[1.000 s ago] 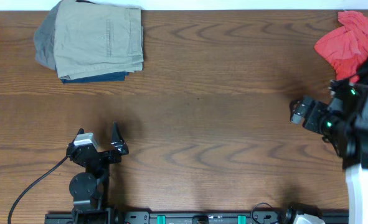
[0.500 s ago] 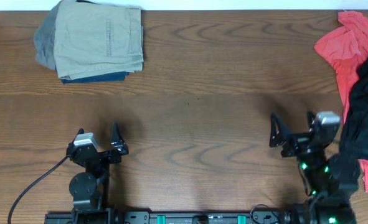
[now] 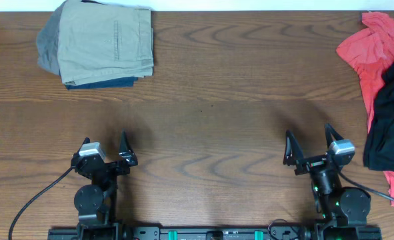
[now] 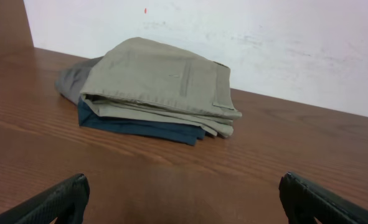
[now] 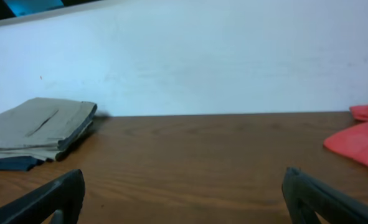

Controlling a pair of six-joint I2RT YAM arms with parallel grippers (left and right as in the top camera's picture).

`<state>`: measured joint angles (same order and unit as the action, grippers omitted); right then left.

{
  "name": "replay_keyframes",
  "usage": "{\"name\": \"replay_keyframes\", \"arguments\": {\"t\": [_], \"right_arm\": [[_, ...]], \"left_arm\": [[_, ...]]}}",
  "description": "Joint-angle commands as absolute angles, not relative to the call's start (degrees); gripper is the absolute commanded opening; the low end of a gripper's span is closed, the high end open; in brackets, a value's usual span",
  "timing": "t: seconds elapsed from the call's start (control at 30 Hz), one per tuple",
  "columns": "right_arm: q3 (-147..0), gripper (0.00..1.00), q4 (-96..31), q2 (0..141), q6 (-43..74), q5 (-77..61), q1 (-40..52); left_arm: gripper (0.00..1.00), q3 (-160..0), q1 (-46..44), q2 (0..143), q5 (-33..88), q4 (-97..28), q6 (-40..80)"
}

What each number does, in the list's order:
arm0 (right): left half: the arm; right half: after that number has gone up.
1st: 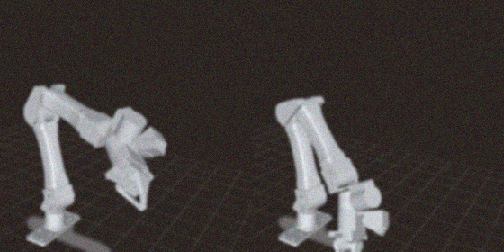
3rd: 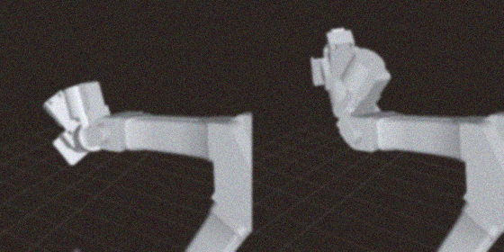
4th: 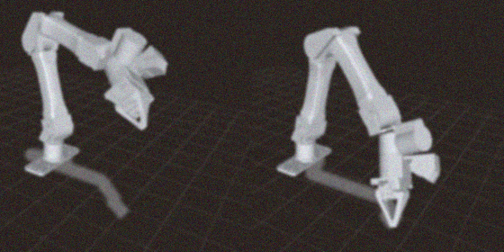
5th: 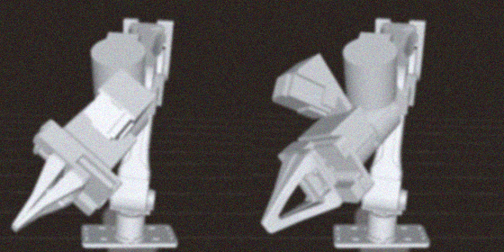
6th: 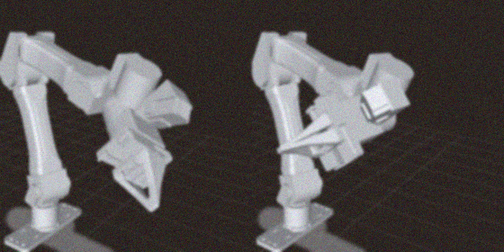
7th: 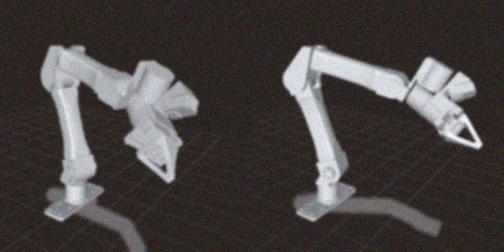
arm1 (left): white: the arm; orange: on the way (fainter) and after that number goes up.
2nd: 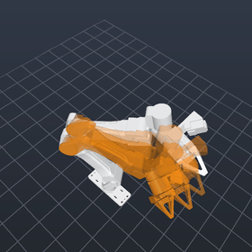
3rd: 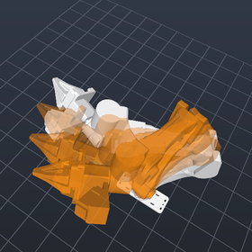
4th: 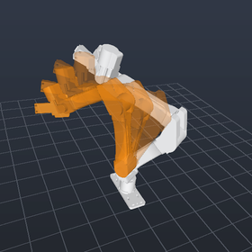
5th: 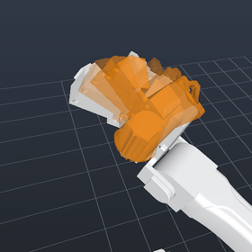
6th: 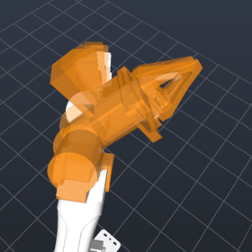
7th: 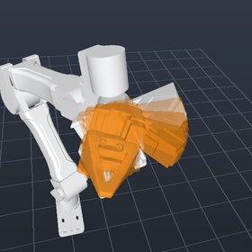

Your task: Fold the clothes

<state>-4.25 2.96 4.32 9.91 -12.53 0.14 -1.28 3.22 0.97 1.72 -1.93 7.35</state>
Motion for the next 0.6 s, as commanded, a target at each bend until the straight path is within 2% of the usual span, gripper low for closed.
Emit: {"name": "replay_keyframes", "arguments": {"t": [0.0,0.23,0.47,0.57], "right_arm": [[-1.6,0.99,4.4,1.3,8.0,-12.2,0.8],[-0.3,0.99,6.2,0.3,2.8,-12.2,0.8],[-0.3,0.99,-3.7,0.3,-0.5,-11.9,0.8],[-0.3,0.99,-3.2,0.3,-0.5,-12.2,0.8]], "left_arm": [[0.98,-0.3,3.5,1.0,0.8,-4.0,6.4],[0.98,-0.3,3.5,1.0,0.8,-4.0,6.4],[0.98,-0.2,3.5,1.0,0.8,-4.0,6.4],[0.98,-0.2,3.5,1.0,0.8,-4.0,6.4]]}}
